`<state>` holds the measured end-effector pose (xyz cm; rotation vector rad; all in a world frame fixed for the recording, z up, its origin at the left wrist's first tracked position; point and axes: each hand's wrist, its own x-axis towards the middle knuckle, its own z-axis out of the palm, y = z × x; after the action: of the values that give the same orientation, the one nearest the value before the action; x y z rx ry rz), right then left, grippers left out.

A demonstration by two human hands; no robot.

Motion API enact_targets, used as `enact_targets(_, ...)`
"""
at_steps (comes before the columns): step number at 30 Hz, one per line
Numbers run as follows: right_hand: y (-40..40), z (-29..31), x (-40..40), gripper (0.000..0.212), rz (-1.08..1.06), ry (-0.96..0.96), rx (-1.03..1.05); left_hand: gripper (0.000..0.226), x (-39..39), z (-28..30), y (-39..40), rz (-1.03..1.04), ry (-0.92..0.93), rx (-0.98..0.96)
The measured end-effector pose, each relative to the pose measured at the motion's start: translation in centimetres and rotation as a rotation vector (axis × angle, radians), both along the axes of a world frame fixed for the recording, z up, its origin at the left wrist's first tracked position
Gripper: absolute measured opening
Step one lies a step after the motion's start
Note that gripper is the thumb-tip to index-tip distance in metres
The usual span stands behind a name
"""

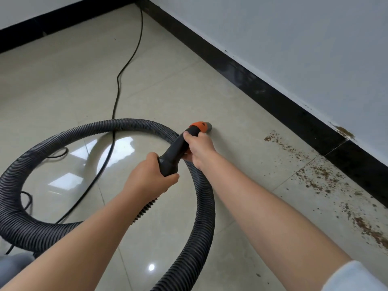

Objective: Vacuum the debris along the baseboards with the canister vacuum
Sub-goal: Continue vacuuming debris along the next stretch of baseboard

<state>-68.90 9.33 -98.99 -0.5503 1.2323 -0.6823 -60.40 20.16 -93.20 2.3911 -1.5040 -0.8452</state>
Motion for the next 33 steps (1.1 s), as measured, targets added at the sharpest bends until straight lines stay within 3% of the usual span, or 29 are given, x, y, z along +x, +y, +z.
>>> enact_targets(6, -2.0, -0.2, -1.1, 0.051, -0.066, 0.109, -0.039, 0.036, -0.5, -0.7, -2.7, -0.063, 0.058, -0.009)
enact_targets(10, -3.2, 0.4, -2.7, 0.049, -0.107, 0.065, -0.042, 0.039, -1.3, -1.0, -4.2, -0.112, 0.054, -0.011)
enact_targets(13, -2.7, 0.3, -3.2, 0.052, -0.072, 0.111, -0.032, 0.038, -1.5, -1.4, -4.3, -0.115, 0.039, -0.022)
enact_targets(18, -2.1, 0.9, -2.6, 0.036, 0.029, 0.066, -0.094, 0.036, -1.7, -2.4, -4.5, -0.036, 0.051, -0.062)
enact_targets(23, -4.4, 0.7, -0.8, 0.058, 0.042, 0.148, -0.130, 0.037, -0.7, -3.2, -6.6, -0.002, 0.099, -0.090)
enact_targets(28, -6.3, 0.2, 0.7, 0.058, 0.068, 0.274, -0.167, 0.039, 0.2, -3.7, -8.8, -0.011, 0.092, -0.086)
enact_targets(33, -6.7, 0.2, -0.8, 0.058, -0.027, 0.231, -0.120, 0.044, 0.4, -3.4, -9.9, -0.135, 0.067, -0.067)
